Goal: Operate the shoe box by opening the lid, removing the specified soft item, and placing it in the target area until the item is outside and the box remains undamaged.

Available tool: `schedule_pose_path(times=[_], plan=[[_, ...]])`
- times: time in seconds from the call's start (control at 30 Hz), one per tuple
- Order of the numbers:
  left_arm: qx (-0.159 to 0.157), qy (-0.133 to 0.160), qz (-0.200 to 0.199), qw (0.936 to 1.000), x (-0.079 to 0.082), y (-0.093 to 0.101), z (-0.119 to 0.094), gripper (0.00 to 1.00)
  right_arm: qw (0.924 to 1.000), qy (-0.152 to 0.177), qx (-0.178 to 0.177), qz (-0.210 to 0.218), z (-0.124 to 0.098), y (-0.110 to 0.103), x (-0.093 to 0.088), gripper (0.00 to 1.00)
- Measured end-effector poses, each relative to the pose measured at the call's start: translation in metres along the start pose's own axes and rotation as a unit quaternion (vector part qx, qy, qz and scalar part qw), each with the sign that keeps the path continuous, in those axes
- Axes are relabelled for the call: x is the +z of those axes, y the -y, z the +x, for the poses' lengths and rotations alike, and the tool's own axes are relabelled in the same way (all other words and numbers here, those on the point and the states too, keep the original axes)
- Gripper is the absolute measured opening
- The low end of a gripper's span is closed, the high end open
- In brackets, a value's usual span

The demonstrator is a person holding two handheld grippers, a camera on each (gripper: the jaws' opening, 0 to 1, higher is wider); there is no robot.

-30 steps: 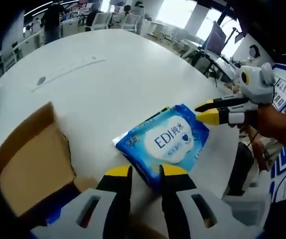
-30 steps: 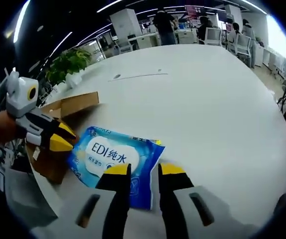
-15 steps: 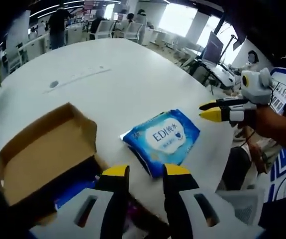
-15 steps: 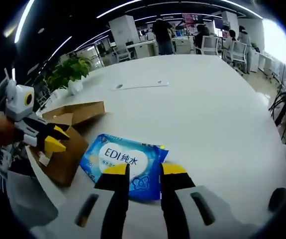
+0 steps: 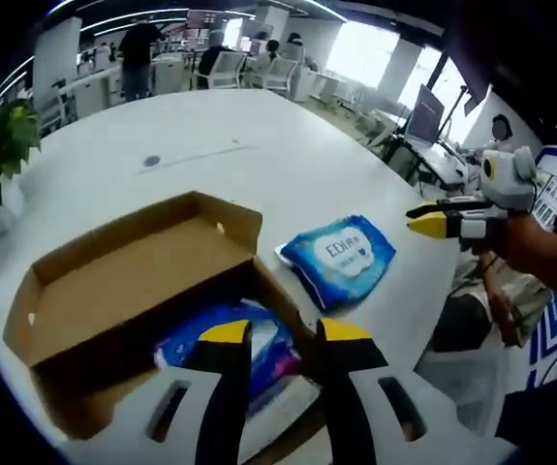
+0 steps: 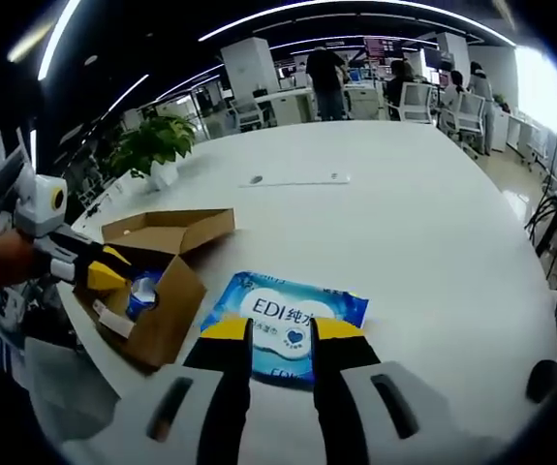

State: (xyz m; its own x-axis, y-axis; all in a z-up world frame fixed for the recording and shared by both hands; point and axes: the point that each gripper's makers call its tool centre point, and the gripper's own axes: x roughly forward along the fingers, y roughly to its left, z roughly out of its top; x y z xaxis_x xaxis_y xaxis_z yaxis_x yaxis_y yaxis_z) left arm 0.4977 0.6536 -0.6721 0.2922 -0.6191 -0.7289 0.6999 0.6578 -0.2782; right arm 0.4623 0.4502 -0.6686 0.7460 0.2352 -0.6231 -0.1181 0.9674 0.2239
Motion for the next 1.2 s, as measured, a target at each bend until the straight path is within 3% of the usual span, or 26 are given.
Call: schedule_pose_path(times=[0.3,0.6,0.73,0.97,1.2], plan=[[0.016,0.016,-0.015,0.9996,-0.008,-0.027,-0.028,0.24,0.9997,0.002,0.014,-0.018,0.006,-0.037,0.013,0.22],[0.024,0.02,-0.024,0.9992,-0.015,-0.049,-0.039,0.24,0.9987,-0.002,0.036,-0.038,0.016,-0.08,0.018,0.21],[0.04,0.022,-0.026,0.9986,-0.02,-0.063,-0.036,0.24,0.9982,-0.004,0.041,-0.044,0.019,-0.091,0.017,0.21],[0.058,-0.006,-0.028,0.9979,-0.032,-0.08,-0.013,0.28,0.9978,-0.008,0.045,-0.048,0.02,-0.098,0.016,0.21],[0.063,-0.025,-0.033,0.9972,-0.043,-0.084,0.004,0.26,0.9971,-0.01,0.053,-0.053,0.021,-0.107,0.016,0.2]])
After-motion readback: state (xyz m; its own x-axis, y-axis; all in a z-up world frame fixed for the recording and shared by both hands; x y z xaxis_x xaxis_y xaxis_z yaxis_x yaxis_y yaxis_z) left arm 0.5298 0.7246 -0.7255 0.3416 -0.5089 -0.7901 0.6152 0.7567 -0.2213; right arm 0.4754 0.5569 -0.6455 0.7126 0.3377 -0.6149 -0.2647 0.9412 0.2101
